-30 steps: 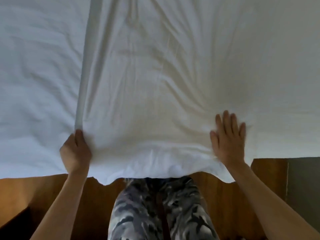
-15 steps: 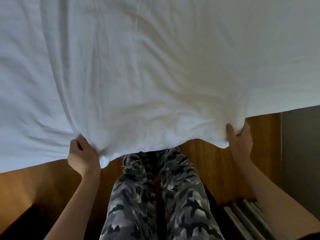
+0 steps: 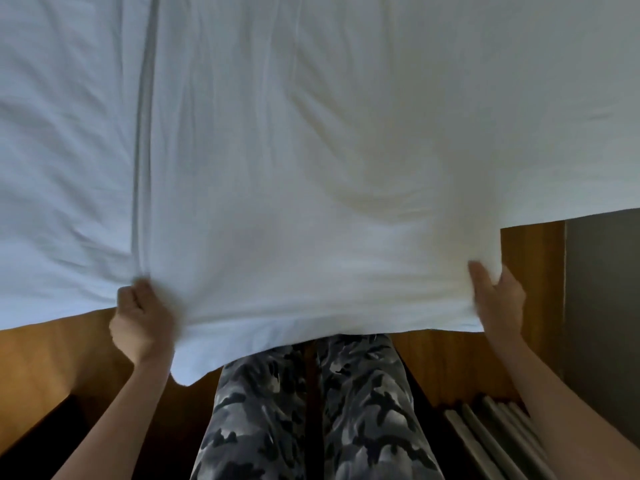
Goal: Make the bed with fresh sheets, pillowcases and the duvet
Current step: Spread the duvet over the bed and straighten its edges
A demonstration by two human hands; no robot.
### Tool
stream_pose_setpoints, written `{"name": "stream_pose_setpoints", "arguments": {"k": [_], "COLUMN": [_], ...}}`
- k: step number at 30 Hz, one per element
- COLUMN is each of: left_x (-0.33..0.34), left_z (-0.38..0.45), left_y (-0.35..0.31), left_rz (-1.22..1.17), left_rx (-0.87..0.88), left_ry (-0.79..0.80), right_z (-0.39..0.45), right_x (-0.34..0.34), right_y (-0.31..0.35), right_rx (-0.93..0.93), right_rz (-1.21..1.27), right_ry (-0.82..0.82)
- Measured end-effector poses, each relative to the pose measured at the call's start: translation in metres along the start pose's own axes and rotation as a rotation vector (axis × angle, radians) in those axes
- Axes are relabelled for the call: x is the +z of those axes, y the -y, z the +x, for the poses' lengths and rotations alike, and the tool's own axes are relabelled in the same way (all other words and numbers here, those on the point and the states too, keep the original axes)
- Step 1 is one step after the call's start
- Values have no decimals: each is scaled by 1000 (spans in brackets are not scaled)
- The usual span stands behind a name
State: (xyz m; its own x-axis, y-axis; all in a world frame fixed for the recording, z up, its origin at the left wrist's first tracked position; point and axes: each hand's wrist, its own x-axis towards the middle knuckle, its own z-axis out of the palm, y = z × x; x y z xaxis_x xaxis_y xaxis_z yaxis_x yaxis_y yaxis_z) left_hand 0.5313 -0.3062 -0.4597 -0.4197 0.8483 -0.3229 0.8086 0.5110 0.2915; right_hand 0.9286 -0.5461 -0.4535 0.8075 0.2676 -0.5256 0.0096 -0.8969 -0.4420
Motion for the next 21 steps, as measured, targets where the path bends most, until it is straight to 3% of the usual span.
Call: {"name": "stream_pose_setpoints", "arguments": {"k": [2, 4, 6, 8, 11, 13, 15, 18, 21], "left_x": [11, 18, 22, 25, 43, 61, 77, 85, 87], "left_z": [0, -1, -4, -8, -4, 5, 17, 42, 64], "left_y": [-6, -17, -34, -62, -120, -163, -203, -239, -211], "left_rz": [22, -32, -95, -160, -139, -19, 75, 196, 283], "left_rx": [-94, -96, 20, 252, 688, 936, 1078, 1012, 905], "left_ry": [19, -79, -201, -233, -202, -151, -133, -94, -30], "right_z": [18, 30, 26, 23, 39, 57, 69, 89, 82], "right_x": [10, 25, 40, 55, 86, 106, 120, 130, 158], "right_y": [11, 27, 50, 80, 141, 189, 235, 282, 272], "right_rx": [65, 68, -114, -403, -738, -852, -909, -897, -971], "right_rz": [-244, -419, -446, -365, -337, -400, -474, -534, -667], "right_ry": [-13, -121, -274, -379, -324, -272, -211, -173, -15]}}
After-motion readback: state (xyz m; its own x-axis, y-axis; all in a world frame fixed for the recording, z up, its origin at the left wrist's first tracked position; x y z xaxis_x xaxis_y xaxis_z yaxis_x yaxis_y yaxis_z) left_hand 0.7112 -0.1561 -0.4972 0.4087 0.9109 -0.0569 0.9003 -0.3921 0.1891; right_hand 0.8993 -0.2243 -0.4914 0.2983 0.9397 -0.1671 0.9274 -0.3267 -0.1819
